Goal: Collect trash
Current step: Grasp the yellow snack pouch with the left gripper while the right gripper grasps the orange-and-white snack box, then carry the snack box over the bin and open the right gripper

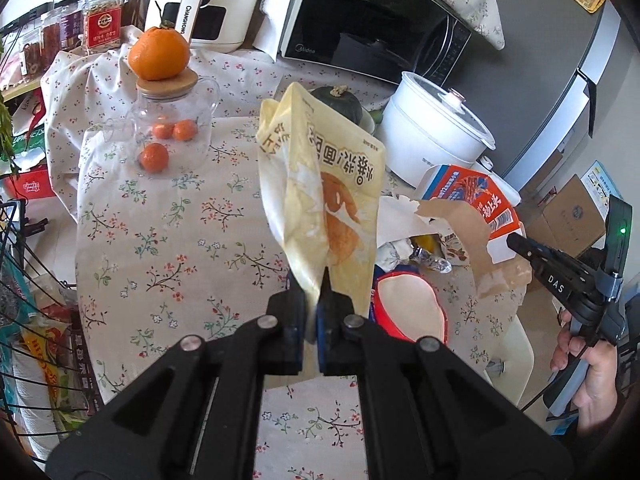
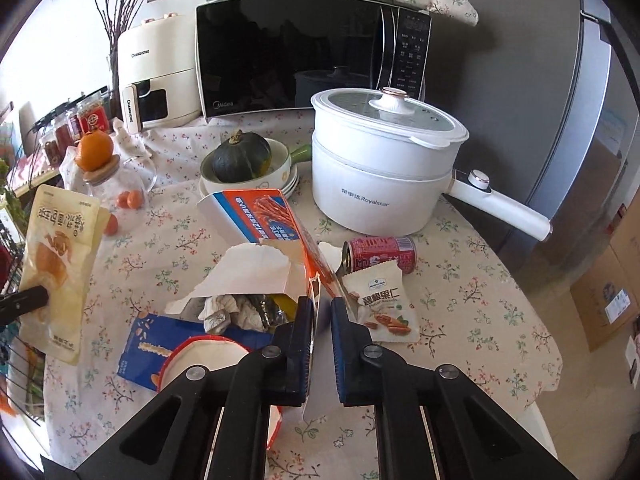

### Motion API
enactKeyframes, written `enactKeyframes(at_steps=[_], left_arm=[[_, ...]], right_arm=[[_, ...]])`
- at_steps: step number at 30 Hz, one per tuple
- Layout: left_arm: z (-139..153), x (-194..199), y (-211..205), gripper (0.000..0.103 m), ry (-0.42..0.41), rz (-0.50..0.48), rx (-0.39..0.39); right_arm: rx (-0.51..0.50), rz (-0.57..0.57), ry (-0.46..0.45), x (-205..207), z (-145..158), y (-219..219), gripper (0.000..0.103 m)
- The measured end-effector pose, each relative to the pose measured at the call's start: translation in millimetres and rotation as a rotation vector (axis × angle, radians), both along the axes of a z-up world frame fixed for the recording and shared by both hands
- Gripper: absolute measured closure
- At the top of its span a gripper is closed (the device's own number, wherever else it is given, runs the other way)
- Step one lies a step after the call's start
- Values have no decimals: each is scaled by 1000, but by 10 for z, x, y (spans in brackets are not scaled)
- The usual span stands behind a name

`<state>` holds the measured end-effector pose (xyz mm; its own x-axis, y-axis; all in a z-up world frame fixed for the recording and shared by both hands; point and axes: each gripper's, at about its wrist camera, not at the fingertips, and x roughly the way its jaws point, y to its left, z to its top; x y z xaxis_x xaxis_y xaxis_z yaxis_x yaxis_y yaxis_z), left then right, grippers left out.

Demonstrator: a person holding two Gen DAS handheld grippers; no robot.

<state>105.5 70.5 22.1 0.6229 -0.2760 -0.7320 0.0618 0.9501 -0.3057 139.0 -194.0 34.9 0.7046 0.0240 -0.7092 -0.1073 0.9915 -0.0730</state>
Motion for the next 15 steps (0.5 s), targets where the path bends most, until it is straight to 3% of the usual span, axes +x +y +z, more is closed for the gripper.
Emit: enactKeyframes(at_steps=[9, 15], left_arm=[[8, -128, -312, 98, 7, -80, -23], [19, -277, -693, 98, -2, -171, 2]], right_arm=[[25, -1, -2, -445, 180, -359, 93], [12, -28, 10, -815, 199, -700, 93]])
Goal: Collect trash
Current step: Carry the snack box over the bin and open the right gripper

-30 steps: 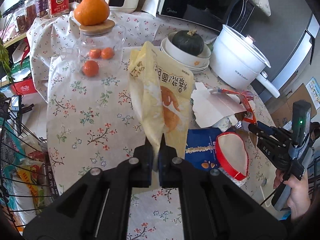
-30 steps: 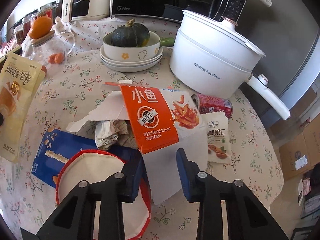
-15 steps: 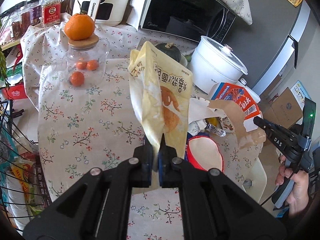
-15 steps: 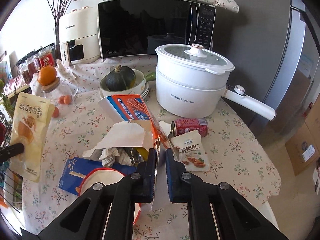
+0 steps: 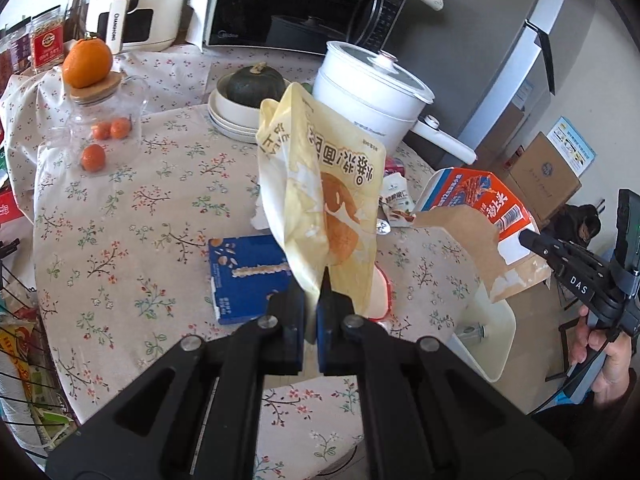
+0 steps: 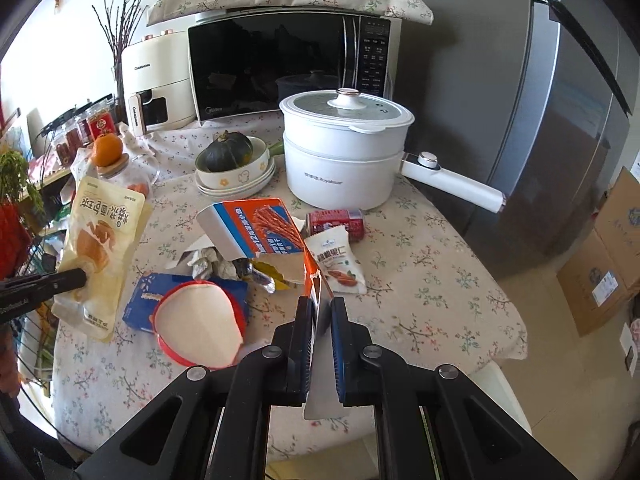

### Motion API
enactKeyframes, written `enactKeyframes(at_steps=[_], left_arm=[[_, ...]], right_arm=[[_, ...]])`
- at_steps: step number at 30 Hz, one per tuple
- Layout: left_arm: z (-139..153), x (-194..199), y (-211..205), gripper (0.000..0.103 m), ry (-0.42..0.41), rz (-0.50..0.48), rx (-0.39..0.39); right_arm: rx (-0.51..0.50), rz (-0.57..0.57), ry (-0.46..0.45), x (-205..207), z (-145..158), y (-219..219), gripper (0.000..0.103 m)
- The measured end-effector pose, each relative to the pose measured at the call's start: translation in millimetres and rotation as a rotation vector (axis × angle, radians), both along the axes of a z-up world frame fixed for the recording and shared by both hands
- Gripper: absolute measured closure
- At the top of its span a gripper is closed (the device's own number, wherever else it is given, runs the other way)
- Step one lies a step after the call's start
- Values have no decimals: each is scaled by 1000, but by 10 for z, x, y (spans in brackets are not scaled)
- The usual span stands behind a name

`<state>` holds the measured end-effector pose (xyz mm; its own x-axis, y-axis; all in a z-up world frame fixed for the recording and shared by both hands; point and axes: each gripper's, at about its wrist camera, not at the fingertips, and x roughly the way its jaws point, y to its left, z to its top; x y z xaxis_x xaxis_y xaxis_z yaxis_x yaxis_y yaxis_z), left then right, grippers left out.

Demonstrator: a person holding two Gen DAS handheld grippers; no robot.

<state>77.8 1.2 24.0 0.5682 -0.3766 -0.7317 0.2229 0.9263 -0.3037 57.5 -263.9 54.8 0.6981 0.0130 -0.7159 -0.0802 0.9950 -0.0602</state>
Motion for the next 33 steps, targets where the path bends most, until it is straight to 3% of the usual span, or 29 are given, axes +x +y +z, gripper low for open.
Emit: enactKeyframes(at_steps=[13, 22, 33], left_arm=[[-140, -349, -933, 98, 6, -199, 73], [-301, -518, -1464, 98, 17, -302, 144], [-389, -574, -1783, 98, 12, -358, 193]], right_arm=[[-6, -117, 72, -696, -120, -967, 93], [-13, -224, 171, -1002, -452, -1576, 93], [-33, -285, 332, -817, -967, -1875, 93]])
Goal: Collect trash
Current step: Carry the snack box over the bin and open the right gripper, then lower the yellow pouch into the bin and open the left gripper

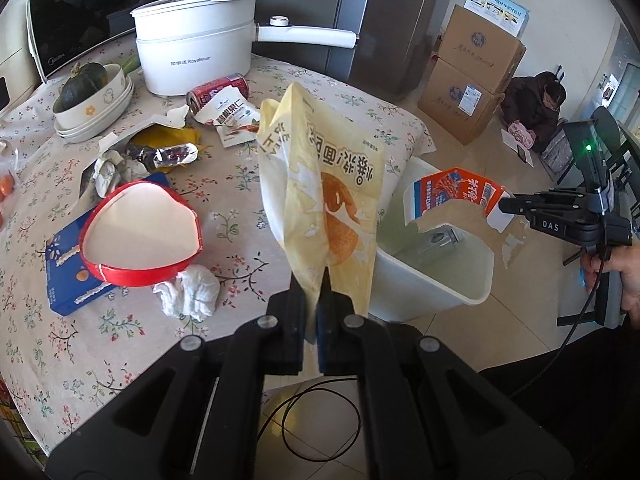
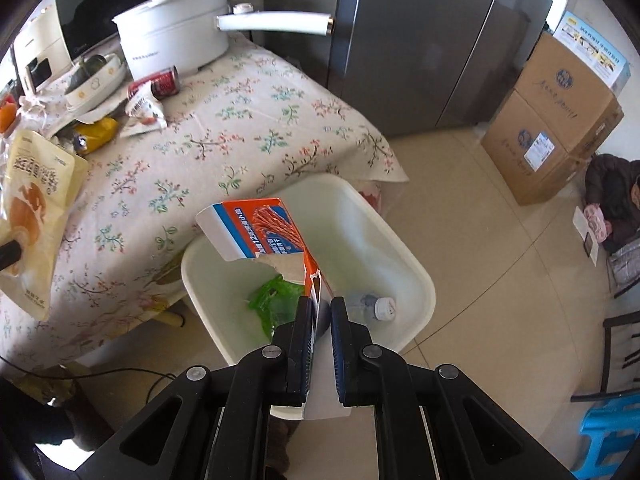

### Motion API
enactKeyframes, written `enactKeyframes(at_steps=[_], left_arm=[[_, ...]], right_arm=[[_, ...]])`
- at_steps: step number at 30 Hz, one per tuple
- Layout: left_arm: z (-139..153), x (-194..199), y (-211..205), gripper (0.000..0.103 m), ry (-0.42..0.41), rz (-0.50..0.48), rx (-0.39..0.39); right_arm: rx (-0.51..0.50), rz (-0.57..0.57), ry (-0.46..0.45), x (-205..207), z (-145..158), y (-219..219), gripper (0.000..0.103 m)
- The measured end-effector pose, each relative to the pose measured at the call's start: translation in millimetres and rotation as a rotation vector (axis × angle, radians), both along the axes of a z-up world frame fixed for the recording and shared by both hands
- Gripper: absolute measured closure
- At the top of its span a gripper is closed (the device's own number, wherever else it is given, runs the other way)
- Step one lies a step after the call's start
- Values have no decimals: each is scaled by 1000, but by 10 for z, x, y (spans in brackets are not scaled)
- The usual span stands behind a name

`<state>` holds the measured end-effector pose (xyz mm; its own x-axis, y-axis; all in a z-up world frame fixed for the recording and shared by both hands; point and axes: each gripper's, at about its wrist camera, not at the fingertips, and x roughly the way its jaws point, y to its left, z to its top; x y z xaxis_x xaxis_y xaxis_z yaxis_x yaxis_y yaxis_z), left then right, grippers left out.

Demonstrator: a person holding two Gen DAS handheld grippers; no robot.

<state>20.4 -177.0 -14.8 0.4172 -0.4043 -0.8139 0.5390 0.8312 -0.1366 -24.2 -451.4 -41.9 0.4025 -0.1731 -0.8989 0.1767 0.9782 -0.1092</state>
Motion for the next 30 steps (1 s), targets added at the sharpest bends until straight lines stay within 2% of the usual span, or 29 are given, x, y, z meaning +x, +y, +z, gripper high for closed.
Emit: enactKeyframes(at_steps=[5, 8, 9, 12, 13, 19, 30], left_arm=[[-13, 7, -39, 98, -1, -1, 8], [-20, 12, -85, 98, -2, -5, 12], [-22, 13, -105, 98, -1, -7, 14], [-23, 20, -195, 98, -2, -21, 22], [-20, 22, -235, 98, -4, -28, 24], [-56, 3, -662, 98, 2, -106, 39], [-408, 131, -1592, 97, 106, -218, 45]], right_arm=[[33, 1, 28, 157, -141, 20, 91], [69, -17, 41, 216, -188, 2, 85], [79, -21, 47, 227, -196, -5, 80], [91, -27, 28, 214, -151, -12, 52], [88, -26, 21, 210, -135, -13, 48], [62, -42, 17, 104, -59, -71, 45], [54, -112, 35, -92, -88, -374, 41]])
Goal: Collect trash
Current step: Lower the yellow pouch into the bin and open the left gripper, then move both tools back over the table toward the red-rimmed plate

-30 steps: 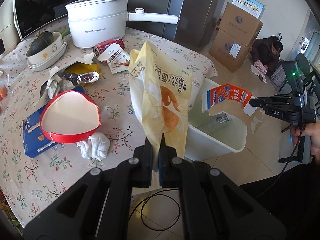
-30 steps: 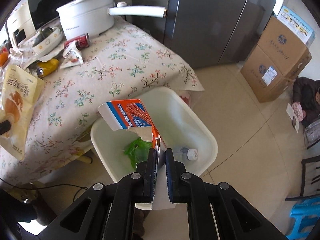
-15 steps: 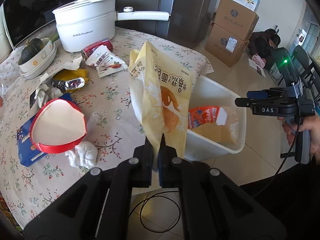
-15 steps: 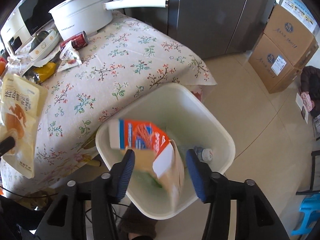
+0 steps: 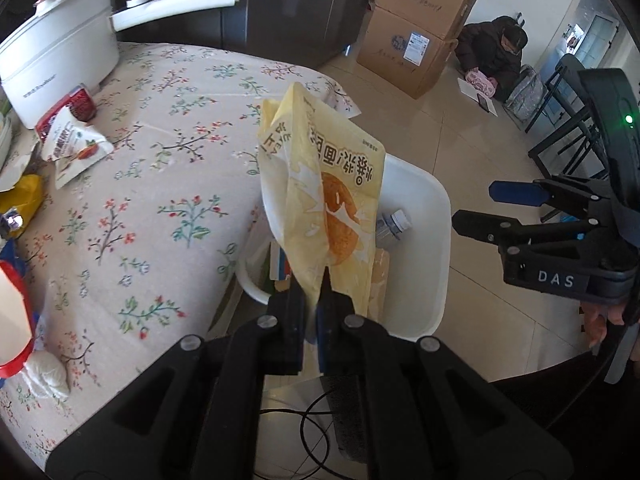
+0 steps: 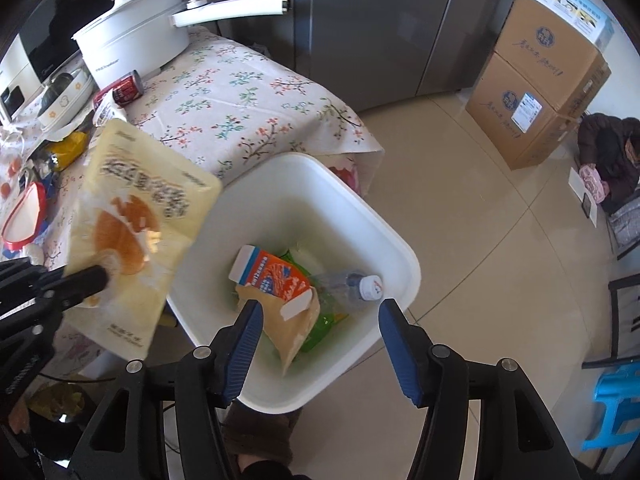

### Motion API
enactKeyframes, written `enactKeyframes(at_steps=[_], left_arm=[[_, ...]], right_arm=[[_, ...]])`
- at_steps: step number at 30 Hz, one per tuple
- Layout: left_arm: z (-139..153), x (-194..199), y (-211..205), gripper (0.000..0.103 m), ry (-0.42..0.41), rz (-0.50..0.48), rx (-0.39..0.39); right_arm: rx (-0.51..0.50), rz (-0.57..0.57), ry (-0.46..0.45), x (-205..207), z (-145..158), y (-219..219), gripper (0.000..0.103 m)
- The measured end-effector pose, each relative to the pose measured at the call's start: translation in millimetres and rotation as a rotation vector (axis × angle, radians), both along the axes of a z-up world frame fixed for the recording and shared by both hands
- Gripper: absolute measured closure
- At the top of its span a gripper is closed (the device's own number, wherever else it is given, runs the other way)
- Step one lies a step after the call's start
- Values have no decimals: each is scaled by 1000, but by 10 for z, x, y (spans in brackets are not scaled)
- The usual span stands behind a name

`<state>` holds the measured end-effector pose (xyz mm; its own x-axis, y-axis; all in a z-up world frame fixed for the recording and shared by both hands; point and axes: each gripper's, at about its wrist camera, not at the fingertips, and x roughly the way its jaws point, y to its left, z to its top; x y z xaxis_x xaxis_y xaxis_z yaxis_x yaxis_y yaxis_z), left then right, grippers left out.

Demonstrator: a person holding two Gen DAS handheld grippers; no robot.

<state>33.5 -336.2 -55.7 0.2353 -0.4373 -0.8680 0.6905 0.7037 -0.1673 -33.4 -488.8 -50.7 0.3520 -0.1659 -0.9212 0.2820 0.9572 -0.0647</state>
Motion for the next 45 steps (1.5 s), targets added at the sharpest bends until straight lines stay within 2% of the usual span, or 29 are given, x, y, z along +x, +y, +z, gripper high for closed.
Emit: enactKeyframes(at_steps=[7, 9, 11, 13, 23, 30, 34, 45], left_arm=[[-139, 43, -214, 93, 17, -32, 5], [-139, 44, -209, 84, 4, -40, 13], [-100, 39, -165, 67, -17, -44, 13], [-51, 55, -84, 58, -25, -33, 0], [197, 84, 462, 29, -43, 23, -21], [373, 136, 939, 19, -78, 87, 6], [474, 156, 1242, 6, -103, 137, 27], [646, 337, 2119, 1, -149, 287, 50]], right_arm=[[-5, -21, 11, -36, -40, -97, 41], [-5, -26, 11, -41, -40, -110, 41], [-4, -30, 10, -49, -34, -116, 40], [-5, -31, 7, -55, -25, -107, 39], [-20, 4, -14, 30, 76, 76, 32], [-29, 43, -42, 176, 214, 340, 27], [-38, 83, -60, 292, 289, 572, 23], [-37, 190, -94, 712, 391, 1276, 20]])
